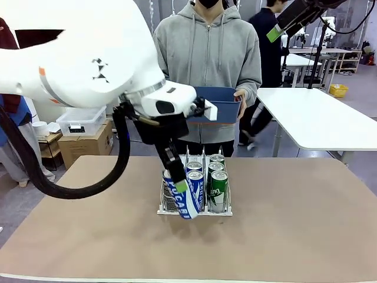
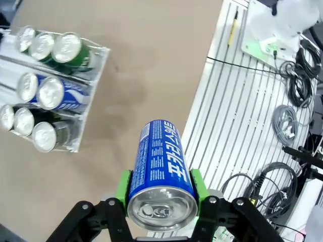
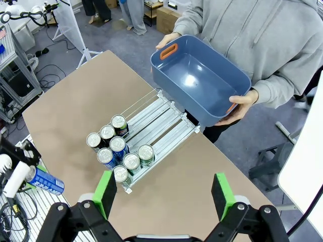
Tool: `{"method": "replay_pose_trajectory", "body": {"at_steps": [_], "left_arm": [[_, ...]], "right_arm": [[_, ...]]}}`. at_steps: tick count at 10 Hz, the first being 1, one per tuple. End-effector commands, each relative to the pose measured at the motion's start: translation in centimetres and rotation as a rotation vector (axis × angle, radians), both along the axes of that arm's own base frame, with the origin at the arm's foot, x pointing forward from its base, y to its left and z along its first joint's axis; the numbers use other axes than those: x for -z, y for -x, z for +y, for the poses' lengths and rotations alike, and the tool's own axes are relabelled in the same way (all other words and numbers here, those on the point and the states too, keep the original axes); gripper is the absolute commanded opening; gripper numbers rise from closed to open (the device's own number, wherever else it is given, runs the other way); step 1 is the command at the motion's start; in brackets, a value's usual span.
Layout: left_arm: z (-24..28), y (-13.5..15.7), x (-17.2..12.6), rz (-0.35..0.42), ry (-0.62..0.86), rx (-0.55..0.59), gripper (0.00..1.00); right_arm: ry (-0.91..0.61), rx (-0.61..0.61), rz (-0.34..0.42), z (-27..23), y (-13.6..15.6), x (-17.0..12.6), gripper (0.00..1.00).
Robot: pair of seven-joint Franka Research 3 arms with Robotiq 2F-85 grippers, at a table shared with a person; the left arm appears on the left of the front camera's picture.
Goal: Fill the beverage cans into the dispenser.
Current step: Place the picked Ionic drink in the line of the Automatic Can Dispenser with the same cans.
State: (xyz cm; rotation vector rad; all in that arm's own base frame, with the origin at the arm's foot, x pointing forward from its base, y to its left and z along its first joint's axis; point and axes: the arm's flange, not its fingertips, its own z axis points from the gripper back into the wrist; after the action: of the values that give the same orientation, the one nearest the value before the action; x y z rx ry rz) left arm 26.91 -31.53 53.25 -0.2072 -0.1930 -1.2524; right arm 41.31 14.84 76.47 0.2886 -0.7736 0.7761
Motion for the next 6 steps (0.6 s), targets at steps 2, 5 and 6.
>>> {"method": "replay_pose_trajectory", "body": {"at_steps": [2,5,6], "left_arm": [[-1.5,0.4,1.0,0.058,-0.016,0.078,0.57],[-2.5,-0.3,3.7,0.025,-0.013,0.093,0.57],[-2.7,-0.9,4.3,-0.02,-0.016,0.092,0.57]], "right_arm": [[0.002,-0.001,0.003,-0.1,0.3,0.2,1.0],[0.002,-0.001,0.003,-0.1,0.3,0.2,1.0],[0.002,-0.001,0.003,-0.1,0.3,0.2,1.0]]}}
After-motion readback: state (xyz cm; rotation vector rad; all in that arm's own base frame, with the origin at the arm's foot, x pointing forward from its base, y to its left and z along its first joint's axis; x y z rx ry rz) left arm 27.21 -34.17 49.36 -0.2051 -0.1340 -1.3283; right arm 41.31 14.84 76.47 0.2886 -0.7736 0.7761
